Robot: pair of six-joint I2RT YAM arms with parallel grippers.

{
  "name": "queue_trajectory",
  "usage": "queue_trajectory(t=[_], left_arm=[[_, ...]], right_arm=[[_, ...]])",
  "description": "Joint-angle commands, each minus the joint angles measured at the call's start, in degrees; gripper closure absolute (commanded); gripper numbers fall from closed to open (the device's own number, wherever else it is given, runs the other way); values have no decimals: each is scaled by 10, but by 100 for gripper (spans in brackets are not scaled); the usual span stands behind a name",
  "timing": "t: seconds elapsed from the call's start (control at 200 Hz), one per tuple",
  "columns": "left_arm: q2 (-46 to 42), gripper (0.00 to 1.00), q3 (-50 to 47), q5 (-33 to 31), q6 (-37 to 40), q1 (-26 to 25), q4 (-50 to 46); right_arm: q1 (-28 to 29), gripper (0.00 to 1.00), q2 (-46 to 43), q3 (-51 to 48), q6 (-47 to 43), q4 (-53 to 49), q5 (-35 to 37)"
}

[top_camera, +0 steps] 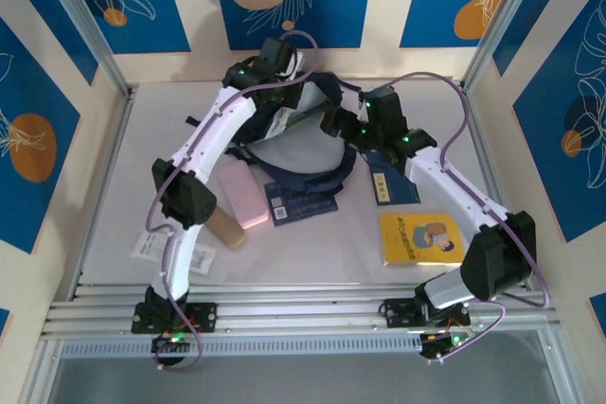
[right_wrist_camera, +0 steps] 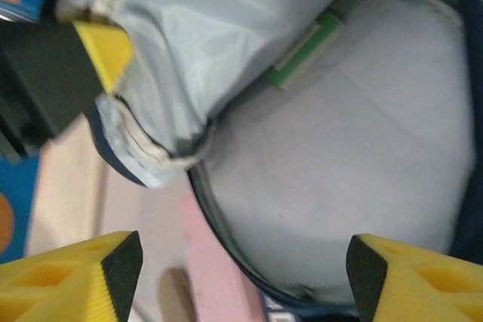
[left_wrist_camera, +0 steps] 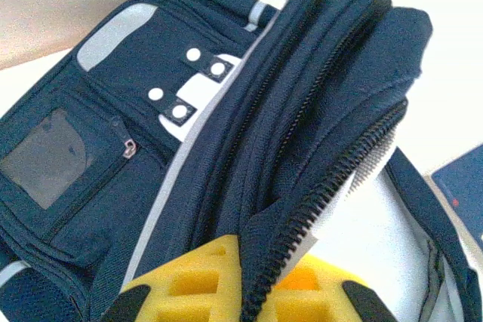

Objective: Pack the student bag

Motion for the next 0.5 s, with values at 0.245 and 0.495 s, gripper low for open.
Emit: queue_trajectory(t=[0.245, 0.495], left_arm=[[-154, 100, -101, -92, -62, 95, 102], [-230, 100, -233, -90, -161, 220, 146]], right_arm=[[-42, 28, -31, -73, -80, -141, 79], [-37, 28, 55, -37, -72, -189, 71]])
